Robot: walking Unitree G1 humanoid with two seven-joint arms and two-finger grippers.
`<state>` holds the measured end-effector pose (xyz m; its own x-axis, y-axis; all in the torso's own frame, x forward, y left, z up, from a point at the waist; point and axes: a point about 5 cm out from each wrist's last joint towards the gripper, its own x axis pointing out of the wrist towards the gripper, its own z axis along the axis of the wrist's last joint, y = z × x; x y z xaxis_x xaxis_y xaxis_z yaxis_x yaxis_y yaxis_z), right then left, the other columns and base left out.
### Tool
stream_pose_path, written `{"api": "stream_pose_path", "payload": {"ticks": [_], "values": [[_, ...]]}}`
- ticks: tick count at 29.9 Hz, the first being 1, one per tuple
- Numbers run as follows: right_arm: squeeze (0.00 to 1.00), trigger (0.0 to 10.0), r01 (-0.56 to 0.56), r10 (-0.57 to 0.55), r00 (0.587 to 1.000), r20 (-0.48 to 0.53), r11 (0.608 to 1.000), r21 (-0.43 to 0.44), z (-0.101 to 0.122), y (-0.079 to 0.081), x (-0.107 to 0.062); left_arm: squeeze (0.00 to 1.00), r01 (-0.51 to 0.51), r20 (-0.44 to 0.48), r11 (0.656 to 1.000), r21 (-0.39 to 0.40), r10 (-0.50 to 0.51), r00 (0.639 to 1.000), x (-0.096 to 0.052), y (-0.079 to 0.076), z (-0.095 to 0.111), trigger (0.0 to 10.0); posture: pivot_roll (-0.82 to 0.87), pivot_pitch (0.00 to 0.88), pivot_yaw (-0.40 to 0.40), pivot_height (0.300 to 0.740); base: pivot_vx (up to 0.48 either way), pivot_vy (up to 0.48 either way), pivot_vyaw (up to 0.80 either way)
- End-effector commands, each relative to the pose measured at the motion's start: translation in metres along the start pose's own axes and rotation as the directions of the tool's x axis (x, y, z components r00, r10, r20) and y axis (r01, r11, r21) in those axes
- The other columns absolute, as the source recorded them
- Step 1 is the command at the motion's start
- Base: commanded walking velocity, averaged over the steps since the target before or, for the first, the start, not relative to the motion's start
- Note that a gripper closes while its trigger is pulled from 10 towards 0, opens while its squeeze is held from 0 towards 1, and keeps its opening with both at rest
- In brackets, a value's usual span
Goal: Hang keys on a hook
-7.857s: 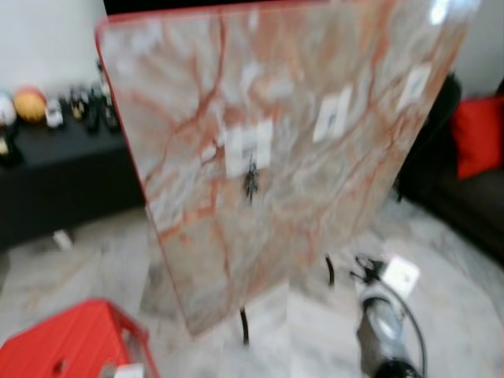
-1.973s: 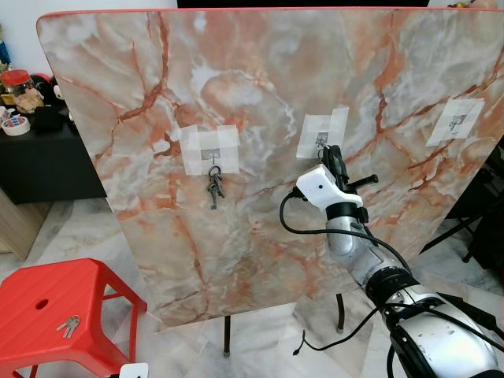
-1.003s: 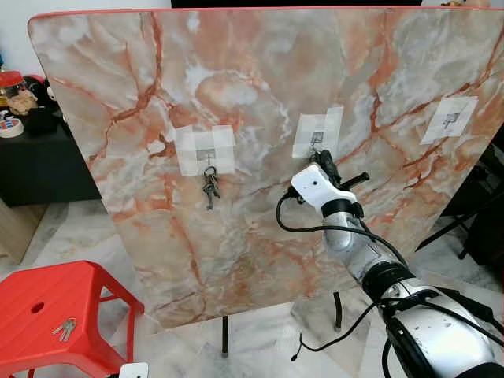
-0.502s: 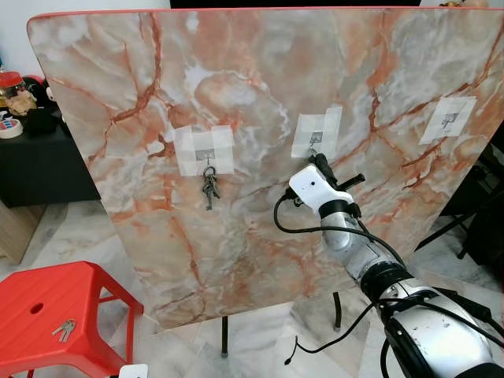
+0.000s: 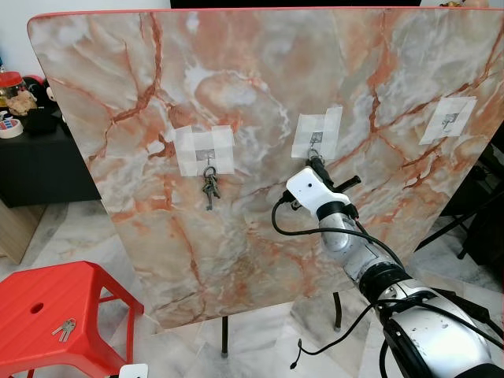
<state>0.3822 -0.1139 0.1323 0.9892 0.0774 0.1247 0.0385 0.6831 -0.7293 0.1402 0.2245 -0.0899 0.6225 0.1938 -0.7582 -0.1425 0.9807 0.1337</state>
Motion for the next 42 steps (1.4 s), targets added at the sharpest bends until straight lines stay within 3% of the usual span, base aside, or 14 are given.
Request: {"api": "stream_pose_path", "payload": {"ticks": [1, 5, 6, 7, 15, 18, 19, 21, 32, 37, 39, 40, 41, 42], "values": [[0.0, 10.0, -0.032, 0.032, 0.999, -0.032, 0.999, 0.003, -0.006, 0.007, -0.004, 0.0, -0.004, -0.017, 1.0, -0.005, 0.004, 1.0, -0.001, 0.0, -0.003, 10.0, 0.08, 0.0, -0.071, 0.74, 0.0, 0.0, 0.0], [0.0, 10.0, -0.032, 0.032, 0.999, -0.032, 0.999, 0.003, -0.006, 0.007, -0.004, 0.0, -0.005, -0.016, 1.0, -0.003, 0.005, 1.0, -0.001, 0.001, -0.003, 10.0, 0.08, 0.0, -0.071, 0.74, 0.0, 0.0, 0.0], [0.62, 10.0, -0.028, 0.029, 0.999, -0.031, 1.0, 0.005, -0.006, 0.006, -0.004, 0.0, -0.006, -0.016, 1.0, -0.003, 0.006, 1.0, -0.001, 0.001, -0.003, 10.0, 0.09, 0.0, -0.07, 0.74, 0.0, 0.0, 0.0], [1.0, 10.0, -0.026, 0.026, 0.999, -0.031, 1.0, 0.01, -0.006, 0.006, -0.004, 0.0, -0.006, -0.017, 1.0, -0.003, 0.006, 1.0, -0.001, 0.001, -0.003, 10.0, 0.08, 0.0, -0.07, 0.74, 0.0, 0.0, 0.0], [1.0, 10.0, 0.012, -0.013, 1.0, 0.02, 0.997, 0.073, 0.0, 0.002, -0.003, 0.0, -0.006, -0.02, 1.0, -0.002, 0.006, 1.0, -0.001, 0.002, -0.004, 10.0, 0.08, 0.0, -0.068, 0.74, 0.0, 0.0, 0.0], [0.82, 10.0, 0.022, -0.026, 0.999, 0.038, 0.995, 0.093, 0.001, 0.001, -0.004, 0.0, -0.006, -0.022, 1.0, -0.002, 0.006, 1.0, -0.001, 0.002, -0.004, 10.0, 0.08, 0.0, -0.067, 0.74, 0.0, 0.0, 0.0], [0.05, 10.0, 0.019, -0.024, 0.999, 0.047, 0.994, 0.105, 0.001, 0.002, -0.005, 0.0, -0.005, -0.023, 1.0, -0.002, 0.005, 1.0, -0.001, 0.001, -0.005, 10.0, 0.08, 0.0, -0.067, 0.74, 0.0, 0.0, 0.0], [0.0, 10.0, 0.013, -0.02, 0.998, 0.056, 0.994, 0.11, 0.0, 0.003, -0.007, 0.0, -0.004, -0.023, 1.0, -0.001, 0.004, 1.0, -0.001, 0.001, -0.005, 10.0, 0.08, 0.0, -0.067, 0.74, 0.0, 0.0, 0.0], [0.0, 10.0, 0.04, -0.045, 0.999, 0.029, 0.986, 0.162, -0.016, 0.007, -0.021, 0.0, -0.001, -0.024, 1.0, -0.003, 0.001, 1.0, -0.001, 0.0, -0.005, 10.0, 0.08, 0.0, -0.068, 0.74, 0.0, 0.0, 0.0], [0.0, 10.0, -0.076, 0.098, 0.994, -0.055, 0.95, 0.304, -0.042, 0.031, -0.047, 0.0, -0.002, -0.024, 1.0, -0.003, 0.002, 1.0, -0.002, 0.0, -0.006, 10.0, 0.08, 0.0, -0.071, 0.74, 0.0, 0.0, 0.0], [0.0, 10.0, -0.097, 0.148, 0.983, -0.109, 0.923, 0.371, -0.053, 0.04, -0.058, 0.0, -0.001, -0.024, 1.0, -0.003, 0.001, 1.0, -0.002, 0.0, -0.006, 10.0, 0.07, 0.0, -0.071, 0.74, 0.0, 0.0, 0.0], [0.0, 10.0, -0.072, 0.229, 0.948, -0.22, 0.83, 0.553, -0.071, 0.055, -0.076, 0.0, 0.0, -0.024, 1.0, -0.001, 0.0, 1.0, -0.002, -0.001, -0.006, 10.0, 0.07, 0.0, -0.07, 0.74, 0.0, 0.0, 0.0], [0.0, 10.0, -0.072, 0.229, 0.948, -0.22, 0.83, 0.553, -0.071, 0.055, -0.076, 0.0, 0.0, -0.024, 1.0, -0.001, 0.0, 1.0, -0.002, -0.001, -0.006, 10.0, 0.07, 0.0, -0.07, 0.74, 0.0, 0.0, 0.0], [0.0, 10.0, 0.013, 0.299, 0.896, -0.329, 0.723, 0.691, -0.09, 0.067, -0.095, 0.0, 0.002, -0.025, 1.0, 0.001, -0.002, 1.0, -0.002, -0.001, -0.006, 10.0, 0.07, 0.0, -0.069, 0.74, 0.0, 0.0, 0.0]]}}
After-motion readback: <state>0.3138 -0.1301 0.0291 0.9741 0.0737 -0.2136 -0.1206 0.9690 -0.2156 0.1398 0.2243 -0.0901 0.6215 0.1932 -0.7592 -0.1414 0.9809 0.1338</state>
